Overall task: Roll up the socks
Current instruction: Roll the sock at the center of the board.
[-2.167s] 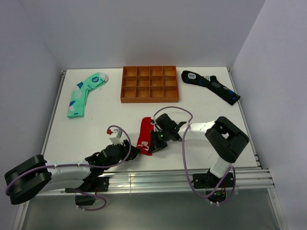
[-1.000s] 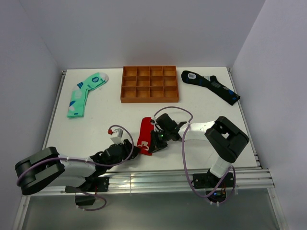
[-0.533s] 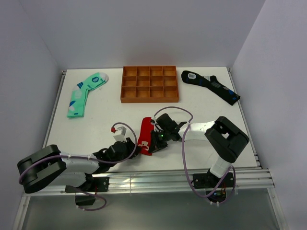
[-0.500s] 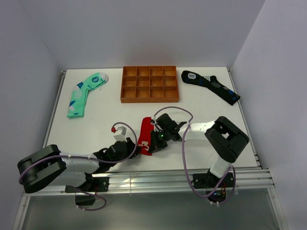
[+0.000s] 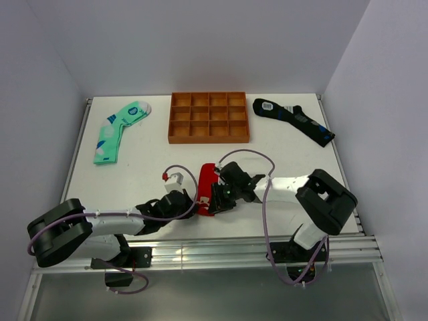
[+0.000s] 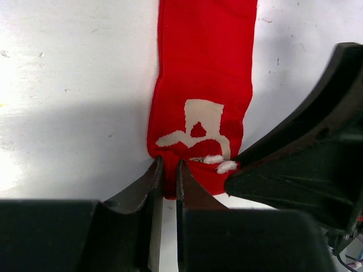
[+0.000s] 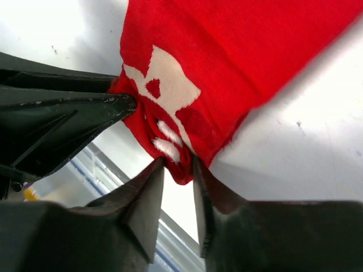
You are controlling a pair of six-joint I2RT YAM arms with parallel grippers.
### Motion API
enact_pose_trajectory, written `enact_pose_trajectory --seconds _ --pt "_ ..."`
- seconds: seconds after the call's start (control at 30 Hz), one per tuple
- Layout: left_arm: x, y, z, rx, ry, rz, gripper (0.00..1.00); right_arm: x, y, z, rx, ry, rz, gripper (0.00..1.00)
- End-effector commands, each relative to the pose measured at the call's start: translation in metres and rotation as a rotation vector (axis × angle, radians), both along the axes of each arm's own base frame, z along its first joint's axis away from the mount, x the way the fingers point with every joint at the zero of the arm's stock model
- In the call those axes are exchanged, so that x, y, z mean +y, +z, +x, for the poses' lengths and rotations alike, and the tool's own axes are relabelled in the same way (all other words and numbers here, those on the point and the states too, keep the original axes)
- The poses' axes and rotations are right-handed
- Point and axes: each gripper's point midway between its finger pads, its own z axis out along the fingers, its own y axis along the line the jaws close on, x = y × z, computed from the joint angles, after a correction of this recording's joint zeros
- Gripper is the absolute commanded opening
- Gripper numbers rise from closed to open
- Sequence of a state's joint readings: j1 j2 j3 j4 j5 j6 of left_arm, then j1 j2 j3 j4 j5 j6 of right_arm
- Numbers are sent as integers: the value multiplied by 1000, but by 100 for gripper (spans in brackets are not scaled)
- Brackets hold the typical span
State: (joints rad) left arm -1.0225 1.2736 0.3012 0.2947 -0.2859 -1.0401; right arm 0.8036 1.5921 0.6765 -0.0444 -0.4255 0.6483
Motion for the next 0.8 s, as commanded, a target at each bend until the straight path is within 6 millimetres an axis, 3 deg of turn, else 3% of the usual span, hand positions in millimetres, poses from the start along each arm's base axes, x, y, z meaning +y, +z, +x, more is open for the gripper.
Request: enact_pose_trajectory --seconds 0.0,0.07,0.17,0.23,0.43,0.6,0.7,0.77 --pt "36 -39 -26 127 -16 204 0 -54 -38 -2 -56 -96 -252 39" --pt "41 -38 -27 138 -4 224 0 -48 -29 6 -113 -123 -196 43" --pt "36 -32 -27 138 -7 203 0 -40 -15 17 -193 -163 -117 44" --pt "43 -35 -31 166 1 238 0 -40 -10 24 -249 -191 -88 44" --pt "44 -33 -32 191 5 263 0 -24 42 40 -478 -227 121 44" --pt "40 -31 -35 216 -16 279 0 -5 84 35 -705 -186 274 44" --pt "38 -30 -38 231 -30 276 0 12 93 19 -775 -119 340 45" --pt "36 -31 -40 244 -45 273 0 19 86 12 -784 -79 344 42"
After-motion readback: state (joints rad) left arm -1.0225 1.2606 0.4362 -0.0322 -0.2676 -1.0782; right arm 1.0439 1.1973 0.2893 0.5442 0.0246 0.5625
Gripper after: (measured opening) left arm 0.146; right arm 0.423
